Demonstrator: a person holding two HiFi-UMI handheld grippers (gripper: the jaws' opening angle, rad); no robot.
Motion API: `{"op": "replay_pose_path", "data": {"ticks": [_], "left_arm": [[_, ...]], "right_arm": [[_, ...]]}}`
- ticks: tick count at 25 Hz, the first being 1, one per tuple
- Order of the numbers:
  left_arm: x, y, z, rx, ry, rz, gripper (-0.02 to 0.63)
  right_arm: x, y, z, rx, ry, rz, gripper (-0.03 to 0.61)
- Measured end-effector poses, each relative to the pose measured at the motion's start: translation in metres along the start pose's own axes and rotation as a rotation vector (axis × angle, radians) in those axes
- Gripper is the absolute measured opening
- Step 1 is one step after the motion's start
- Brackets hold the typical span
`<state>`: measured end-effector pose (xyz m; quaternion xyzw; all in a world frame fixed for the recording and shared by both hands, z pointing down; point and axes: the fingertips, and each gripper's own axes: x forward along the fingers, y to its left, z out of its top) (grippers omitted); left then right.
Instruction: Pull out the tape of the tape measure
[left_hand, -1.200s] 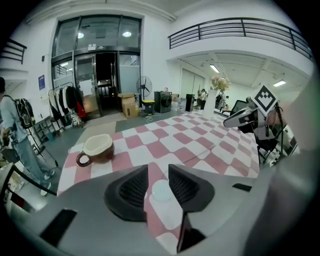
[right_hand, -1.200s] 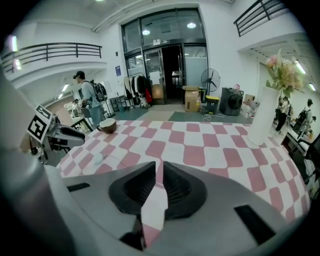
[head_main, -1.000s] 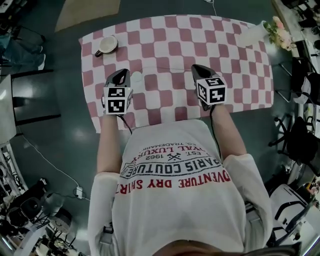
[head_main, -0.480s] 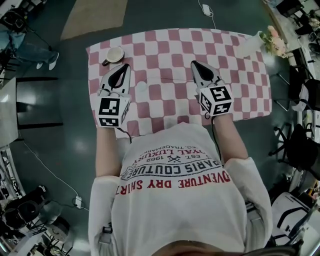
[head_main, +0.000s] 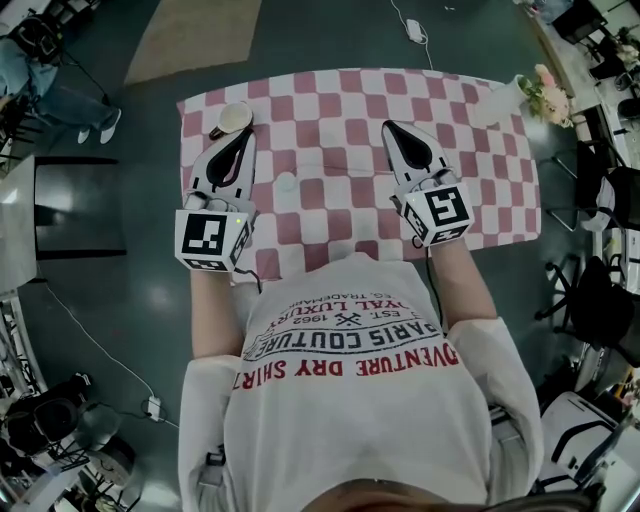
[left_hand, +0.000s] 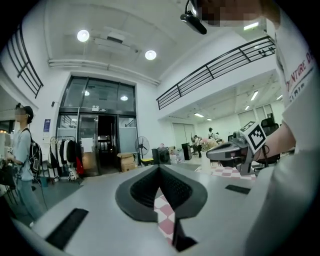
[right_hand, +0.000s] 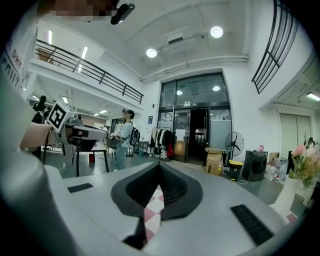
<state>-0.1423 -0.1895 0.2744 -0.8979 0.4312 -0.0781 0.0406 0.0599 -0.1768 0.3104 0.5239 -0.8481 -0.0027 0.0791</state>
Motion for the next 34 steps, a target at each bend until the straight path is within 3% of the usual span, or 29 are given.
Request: {"op": "replay_pose_path", "data": {"ticks": [6, 11, 23, 28, 34], "left_arm": [[-0.002, -0.002, 0.007, -0.032, -0.008, -0.019, 0.015], [0.001, -0.009, -0.002, 0.012, 0.011, -0.030, 0.015], [-0.002, -0.024, -0.011, 0.035, 0.034, -0.041, 0.015], [-0.005, -0.019, -0.010, 0.023, 0.030, -0.022, 0.015], [-0.004, -0.015, -0.011, 0.004, 0.021, -0.023, 0.017]], "right_arm": [[0.001, 0.006, 0.004, -0.036, 0.001, 0.000, 0.028], [0.000, 0.004, -0.005, -0.019, 0.016, -0.013, 0.028], [-0.001, 0.007, -0.012, 0.040, -0.004, -0.016, 0.028], [-0.004, 0.005, -0.013, 0.022, 0.010, -0.067, 0.028], [-0.004, 0.005, -0.015, 0.049, 0.006, -0.068, 0.028]]}}
